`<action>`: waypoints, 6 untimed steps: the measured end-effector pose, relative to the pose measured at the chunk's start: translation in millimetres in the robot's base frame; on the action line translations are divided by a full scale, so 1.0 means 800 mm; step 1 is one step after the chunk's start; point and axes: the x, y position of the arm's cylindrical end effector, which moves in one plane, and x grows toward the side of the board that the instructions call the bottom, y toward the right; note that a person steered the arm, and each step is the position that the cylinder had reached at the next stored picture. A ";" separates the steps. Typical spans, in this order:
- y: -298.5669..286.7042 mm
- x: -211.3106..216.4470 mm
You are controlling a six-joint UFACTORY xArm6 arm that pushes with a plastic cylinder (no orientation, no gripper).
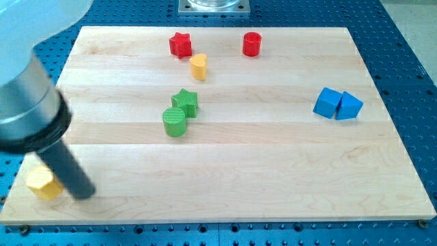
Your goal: Place the yellow heart bottom of the red star
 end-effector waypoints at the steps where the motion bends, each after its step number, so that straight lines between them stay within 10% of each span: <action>1: -0.038 -0.073; 2: 0.009 -0.180; 4: 0.229 -0.217; 6: 0.206 -0.291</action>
